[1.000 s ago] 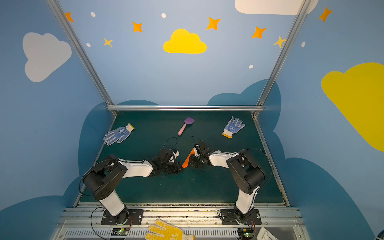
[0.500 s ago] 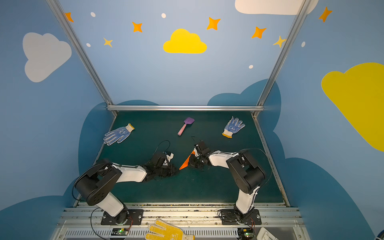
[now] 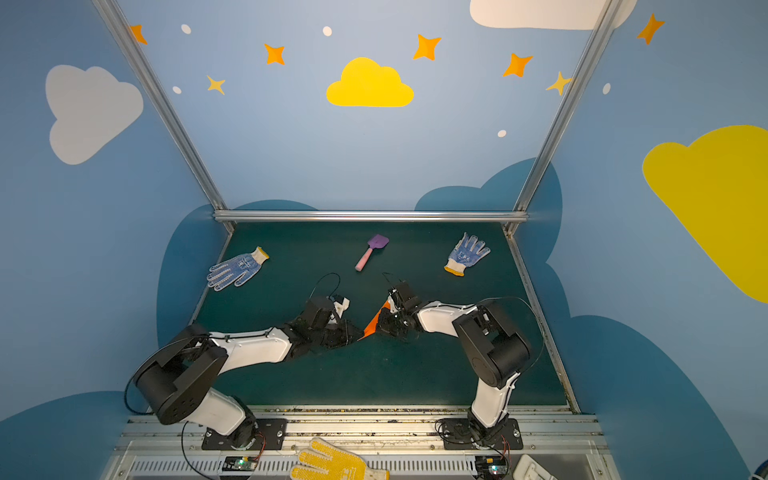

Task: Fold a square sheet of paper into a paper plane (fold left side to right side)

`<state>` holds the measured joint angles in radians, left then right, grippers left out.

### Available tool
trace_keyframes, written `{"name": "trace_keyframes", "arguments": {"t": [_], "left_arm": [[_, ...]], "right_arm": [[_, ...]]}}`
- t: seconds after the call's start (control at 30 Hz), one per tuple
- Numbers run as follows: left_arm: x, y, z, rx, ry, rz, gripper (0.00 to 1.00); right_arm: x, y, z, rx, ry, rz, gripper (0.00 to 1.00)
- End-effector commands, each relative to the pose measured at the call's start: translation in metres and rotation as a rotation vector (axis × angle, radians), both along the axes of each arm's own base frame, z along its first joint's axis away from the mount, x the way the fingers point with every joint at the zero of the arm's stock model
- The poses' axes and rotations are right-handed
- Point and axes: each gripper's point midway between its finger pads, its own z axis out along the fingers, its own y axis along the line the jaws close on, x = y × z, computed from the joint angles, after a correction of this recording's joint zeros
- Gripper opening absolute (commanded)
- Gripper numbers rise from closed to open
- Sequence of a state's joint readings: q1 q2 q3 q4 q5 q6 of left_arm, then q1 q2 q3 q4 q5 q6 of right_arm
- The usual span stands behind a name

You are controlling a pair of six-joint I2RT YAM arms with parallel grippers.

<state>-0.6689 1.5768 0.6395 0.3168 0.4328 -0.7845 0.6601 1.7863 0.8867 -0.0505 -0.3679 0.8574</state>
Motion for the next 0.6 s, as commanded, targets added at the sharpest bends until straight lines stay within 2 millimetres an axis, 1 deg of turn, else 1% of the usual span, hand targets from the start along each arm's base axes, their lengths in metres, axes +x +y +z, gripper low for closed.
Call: {"name": "trace_keyframes", "arguments": {"t": [0.0,0.13,0.23,0.4,0.57], "left_arm": [[0.009,-0.003,-0.011,0.025,0.05,0.035,0.03],[0.018,-0.011,-0.021,0.043,0.08,0.044,0.03],[0.019,-0.01,-0.031,0.066,0.105,0.052,0.03],[0.012,-0.002,-0.05,0.111,0.138,0.059,0.03],[0.004,0.008,-0.064,0.141,0.166,0.071,0.04]], "right_arm": [[-0.021,-0.019,-0.039,-0.116,0.086,-0.011,0.0],[-0.02,-0.018,-0.039,-0.112,0.085,-0.012,0.0],[-0.021,-0.018,-0.039,-0.113,0.087,-0.014,0.0],[-0.021,-0.019,-0.04,-0.113,0.089,-0.018,0.0],[-0.022,-0.019,-0.041,-0.117,0.091,-0.018,0.0]]}}
